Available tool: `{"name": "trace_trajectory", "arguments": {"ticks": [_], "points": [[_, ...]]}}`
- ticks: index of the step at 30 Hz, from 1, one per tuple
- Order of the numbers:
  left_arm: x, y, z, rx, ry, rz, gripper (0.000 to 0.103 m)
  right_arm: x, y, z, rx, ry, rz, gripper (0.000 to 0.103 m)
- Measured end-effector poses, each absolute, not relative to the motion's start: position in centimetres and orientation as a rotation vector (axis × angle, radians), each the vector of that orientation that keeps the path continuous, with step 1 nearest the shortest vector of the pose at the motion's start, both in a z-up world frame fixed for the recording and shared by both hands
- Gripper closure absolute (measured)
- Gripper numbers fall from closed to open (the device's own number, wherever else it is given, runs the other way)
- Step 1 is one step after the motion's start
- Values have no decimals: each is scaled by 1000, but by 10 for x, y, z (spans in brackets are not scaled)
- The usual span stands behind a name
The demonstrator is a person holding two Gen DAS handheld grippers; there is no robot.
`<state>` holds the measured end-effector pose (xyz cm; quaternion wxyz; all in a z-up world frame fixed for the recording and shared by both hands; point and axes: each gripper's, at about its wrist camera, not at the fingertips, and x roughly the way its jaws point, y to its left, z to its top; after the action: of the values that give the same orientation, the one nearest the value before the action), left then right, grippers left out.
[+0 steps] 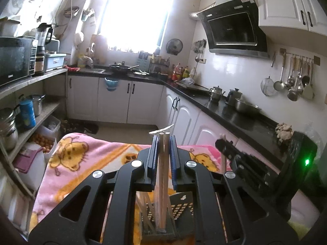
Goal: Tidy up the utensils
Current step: 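Lift both held chopsticks upright and carry them above the green caddy, then lower the chopsticks into the caddy slots and open both tools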
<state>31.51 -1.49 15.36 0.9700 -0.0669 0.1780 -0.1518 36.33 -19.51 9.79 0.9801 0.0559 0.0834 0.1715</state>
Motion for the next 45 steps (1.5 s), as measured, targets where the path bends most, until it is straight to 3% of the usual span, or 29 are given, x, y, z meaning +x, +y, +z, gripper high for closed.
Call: {"name": "trace_trajectory", "arguments": {"ticks": [27, 45], "points": [[337, -26, 81, -101, 438, -314, 98, 374, -193, 33, 106, 53, 109, 97], [335, -24, 63, -123, 481, -314, 97, 321, -215, 26, 107, 137, 324, 96]]}}
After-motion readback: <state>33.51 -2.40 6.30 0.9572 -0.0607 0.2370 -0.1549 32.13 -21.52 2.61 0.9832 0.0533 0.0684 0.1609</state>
